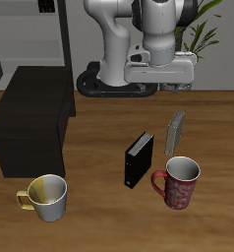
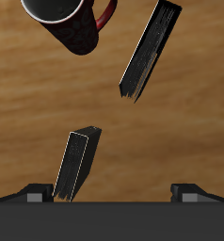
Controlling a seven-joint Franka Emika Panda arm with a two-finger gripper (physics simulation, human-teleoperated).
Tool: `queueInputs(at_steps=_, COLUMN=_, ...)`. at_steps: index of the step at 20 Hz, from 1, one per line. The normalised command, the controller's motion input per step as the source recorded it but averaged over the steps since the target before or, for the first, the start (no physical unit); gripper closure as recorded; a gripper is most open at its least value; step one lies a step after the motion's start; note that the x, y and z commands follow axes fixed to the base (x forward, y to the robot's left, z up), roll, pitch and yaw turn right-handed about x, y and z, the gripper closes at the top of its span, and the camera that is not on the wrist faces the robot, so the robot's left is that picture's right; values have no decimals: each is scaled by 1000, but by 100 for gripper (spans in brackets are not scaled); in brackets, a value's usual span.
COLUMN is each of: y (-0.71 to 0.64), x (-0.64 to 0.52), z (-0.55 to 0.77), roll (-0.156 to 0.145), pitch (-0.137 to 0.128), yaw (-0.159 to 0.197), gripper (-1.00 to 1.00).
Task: Place the yellow book upright on top of the shelf
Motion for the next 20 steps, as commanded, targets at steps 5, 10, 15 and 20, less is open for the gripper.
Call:
queueInputs(at_steps=5, y=316, x=28, z=-358, roll=-9, pitch=3, yaw=-69, gripper=-100)
queueInputs(at_steps=10, y=170, x=67, z=-203, roll=0, pitch=-44, yaw=9, gripper=-100)
queueInputs(at_steps=15, y=100, x=106, z=-292, roll=-51, pitch=0, yaw=-15, gripper=-100)
queueInputs(at_steps=20, y=75, x=-1, z=-171, roll=7, pitch=-26, yaw=-12, gripper=-100)
